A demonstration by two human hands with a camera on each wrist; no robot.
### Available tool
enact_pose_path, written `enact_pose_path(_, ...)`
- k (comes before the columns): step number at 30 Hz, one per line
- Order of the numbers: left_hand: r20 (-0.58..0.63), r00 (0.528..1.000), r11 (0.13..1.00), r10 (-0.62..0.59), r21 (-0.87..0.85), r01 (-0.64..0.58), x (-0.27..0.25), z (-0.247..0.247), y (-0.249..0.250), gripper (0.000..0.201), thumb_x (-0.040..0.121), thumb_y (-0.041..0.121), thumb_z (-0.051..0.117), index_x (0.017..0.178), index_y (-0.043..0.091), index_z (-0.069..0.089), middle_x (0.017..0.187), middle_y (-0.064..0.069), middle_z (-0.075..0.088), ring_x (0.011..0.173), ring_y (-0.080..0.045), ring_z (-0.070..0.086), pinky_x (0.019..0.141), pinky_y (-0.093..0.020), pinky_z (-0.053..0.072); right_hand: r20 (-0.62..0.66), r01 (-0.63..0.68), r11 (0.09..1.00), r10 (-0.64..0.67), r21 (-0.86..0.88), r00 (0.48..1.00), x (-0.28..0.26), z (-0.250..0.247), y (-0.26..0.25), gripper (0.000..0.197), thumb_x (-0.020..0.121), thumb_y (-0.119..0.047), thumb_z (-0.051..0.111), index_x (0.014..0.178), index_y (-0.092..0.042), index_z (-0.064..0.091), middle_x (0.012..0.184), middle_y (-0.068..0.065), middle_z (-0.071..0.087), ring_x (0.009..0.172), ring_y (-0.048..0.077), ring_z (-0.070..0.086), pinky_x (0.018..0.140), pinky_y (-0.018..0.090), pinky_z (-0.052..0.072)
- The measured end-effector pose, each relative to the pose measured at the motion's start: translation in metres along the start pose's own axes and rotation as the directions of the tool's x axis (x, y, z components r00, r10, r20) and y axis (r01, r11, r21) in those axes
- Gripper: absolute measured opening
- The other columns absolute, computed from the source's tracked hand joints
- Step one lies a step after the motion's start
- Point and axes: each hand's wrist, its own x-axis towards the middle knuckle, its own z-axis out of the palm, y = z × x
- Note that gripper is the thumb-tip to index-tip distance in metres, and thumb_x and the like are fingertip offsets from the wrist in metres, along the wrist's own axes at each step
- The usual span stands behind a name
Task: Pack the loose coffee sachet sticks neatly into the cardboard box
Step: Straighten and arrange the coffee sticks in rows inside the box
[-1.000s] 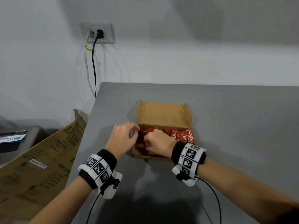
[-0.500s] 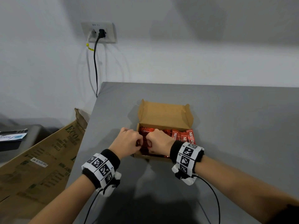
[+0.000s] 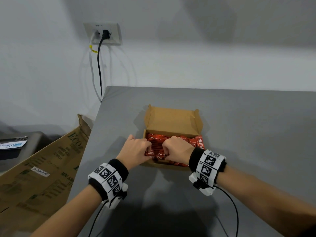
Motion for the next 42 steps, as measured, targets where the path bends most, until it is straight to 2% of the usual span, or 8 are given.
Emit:
enact_pose_path(6,0.012,0.999,0.999,-0.038,0.027,0.038,0.006,0.000,0.002,0.009,0.084,0.028,0.057,0.083,0.020,0.059,0.090,0.008,0.062,0.082,-0.014,0.057,0.073,-0.027,0.022,-0.044,-0.045,0.996,0.049,0.082,0.998,-0.011,-0.020,0.028,0.027,0.089,0.000,0.047,0.101,-0.012,0.068,0.108,0.003,0.065,0.087,0.012,0.059,0.074,0.023,0.049)
enact_pose_path(13,-0.024,0.997,0.995,-0.069,-0.077,0.067,0.003,0.005,-0.001,0.016,0.080,0.027,0.063,0.092,0.019,0.057,0.098,0.006,0.057,0.085,-0.016,0.059,0.086,-0.032,0.037,0.060,0.006,1.000,-0.006,-0.009,0.998,-0.022,-0.030,0.045,0.031,0.083,-0.026,0.068,0.112,-0.016,0.064,0.116,-0.002,0.059,0.109,0.012,0.053,0.085,0.018,0.039)
enact_pose_path(20,-0.109,0.993,0.983,-0.047,-0.179,0.027,0.002,-0.006,0.007,0.007,0.086,0.025,0.058,0.086,0.018,0.060,0.092,0.007,0.058,0.080,-0.012,0.058,0.079,-0.028,0.038,0.029,0.052,0.999,-0.052,0.009,0.998,-0.026,-0.025,0.044,0.013,0.078,-0.026,0.073,0.085,-0.017,0.067,0.086,-0.011,0.053,0.085,0.007,0.051,0.075,0.021,0.042)
enact_pose_path(25,-0.060,0.996,0.857,-0.060,-0.514,0.020,0.007,-0.018,0.018,0.034,0.098,0.032,0.041,0.090,0.009,0.065,0.081,-0.002,0.069,0.063,-0.006,0.059,0.066,-0.025,0.048,-0.288,0.134,0.991,-0.132,-0.013,0.949,-0.026,-0.033,0.031,0.009,0.084,-0.027,0.064,0.084,-0.019,0.064,0.085,-0.012,0.053,0.084,0.006,0.044,0.078,0.024,0.043)
enact_pose_path(27,0.016,1.000,0.802,-0.012,-0.597,0.019,0.010,-0.018,0.023,0.031,0.098,0.031,0.042,0.098,0.010,0.066,0.083,-0.002,0.068,0.055,-0.001,0.055,0.061,-0.017,0.047,-0.406,0.195,0.980,-0.189,-0.027,0.894,-0.023,-0.024,0.023,0.008,0.083,-0.022,0.066,0.079,-0.016,0.062,0.083,-0.005,0.058,0.080,0.012,0.048,0.070,0.029,0.046)
enact_pose_path(30,-0.061,0.997,0.772,-0.056,-0.635,0.005,0.012,-0.018,0.022,0.020,0.095,0.022,0.050,0.103,0.013,0.067,0.077,0.007,0.063,0.056,0.003,0.053,0.063,-0.011,0.044,-0.492,0.231,0.972,-0.222,-0.042,0.842,-0.018,-0.014,0.021,0.013,0.077,-0.023,0.072,0.077,-0.015,0.061,0.081,-0.003,0.060,0.078,0.015,0.051,0.065,0.026,0.043)
enact_pose_path(35,-0.160,0.975,0.735,-0.153,-0.678,0.005,0.005,-0.020,0.008,0.013,0.091,0.010,0.057,0.098,0.012,0.067,0.061,0.015,0.060,0.062,-0.006,0.063,0.064,-0.008,0.048,-0.371,0.083,0.989,-0.031,0.126,0.928,-0.017,-0.016,0.039,0.045,0.087,-0.043,0.057,0.125,-0.020,0.051,0.123,-0.005,0.057,0.115,0.010,0.048,0.101,0.028,0.038)
enact_pose_path(42,-0.135,0.987,0.782,-0.087,-0.623,-0.017,0.004,-0.016,-0.001,0.014,0.093,0.011,0.053,0.101,0.015,0.063,0.084,0.011,0.062,0.070,0.001,0.061,0.071,-0.009,0.049,-0.306,0.071,0.957,0.019,0.280,0.952,-0.016,-0.012,0.037,0.024,0.092,-0.018,0.055,0.114,-0.014,0.063,0.110,0.001,0.066,0.091,0.001,0.054,0.079,0.006,0.040)
